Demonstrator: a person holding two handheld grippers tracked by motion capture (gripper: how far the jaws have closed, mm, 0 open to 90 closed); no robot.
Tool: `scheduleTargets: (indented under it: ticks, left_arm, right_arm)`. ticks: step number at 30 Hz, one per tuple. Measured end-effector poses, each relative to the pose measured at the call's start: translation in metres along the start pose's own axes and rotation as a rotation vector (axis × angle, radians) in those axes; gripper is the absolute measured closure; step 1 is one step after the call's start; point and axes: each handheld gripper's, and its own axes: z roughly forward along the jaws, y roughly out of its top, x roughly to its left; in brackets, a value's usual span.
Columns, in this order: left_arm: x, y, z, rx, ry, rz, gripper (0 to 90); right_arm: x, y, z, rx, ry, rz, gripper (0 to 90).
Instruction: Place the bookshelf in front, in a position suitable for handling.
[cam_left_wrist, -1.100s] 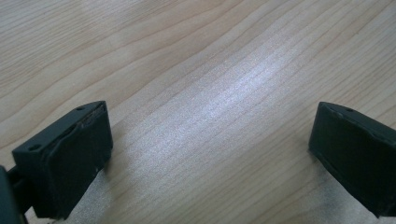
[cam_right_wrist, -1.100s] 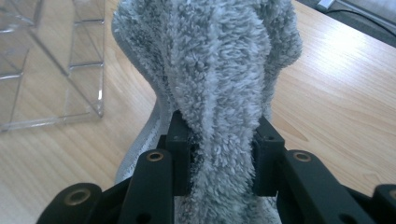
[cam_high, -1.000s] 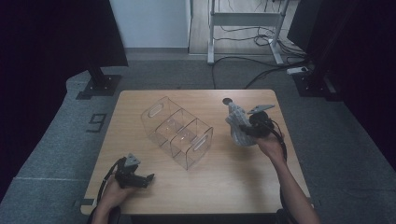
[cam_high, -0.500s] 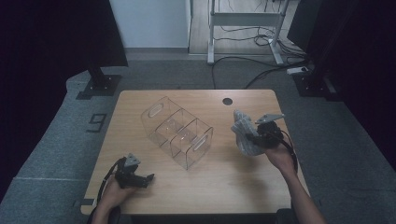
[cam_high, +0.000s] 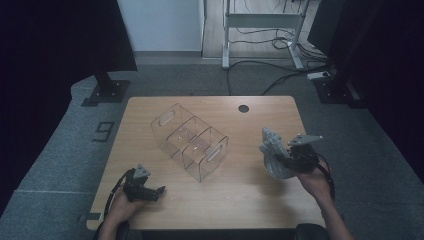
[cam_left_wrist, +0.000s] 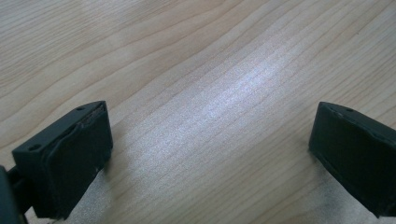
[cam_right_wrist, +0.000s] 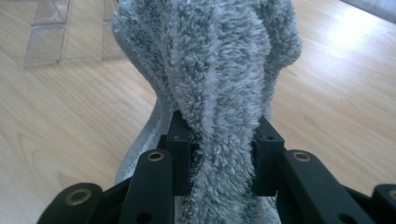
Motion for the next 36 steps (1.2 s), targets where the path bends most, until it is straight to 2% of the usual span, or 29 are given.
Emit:
scheduleTargets:
  ticks: [9, 17, 22, 25, 36]
  left_arm:
    - [0.000, 0.000, 0.000, 0.000, 0.001, -0.001, 0.0]
    - [0.000, 0.000, 0.000, 0.000, 0.001, -0.001, 0.0]
    - [0.000, 0.000, 0.000, 0.002, 0.000, -0.001, 0.0]
    - [0.000, 0.000, 0.000, 0.002, 0.000, -0.001, 0.0]
    - [0.000, 0.000, 0.000, -0.001, 0.000, -0.006, 0.0]
  right_arm:
    - [-0.004, -0.025, -0.024, -0.001, -0.028, 0.028, 66.1]
    - [-0.005, -0.044, -0.032, 0.009, -0.047, 0.047, 66.0]
    - [-0.001, -0.056, -0.024, 0.017, -0.036, 0.059, 65.9]
    - [0.001, -0.066, -0.014, 0.037, -0.032, 0.067, 65.6]
    - [0.006, -0.081, 0.011, 0.092, -0.029, 0.054, 64.0]
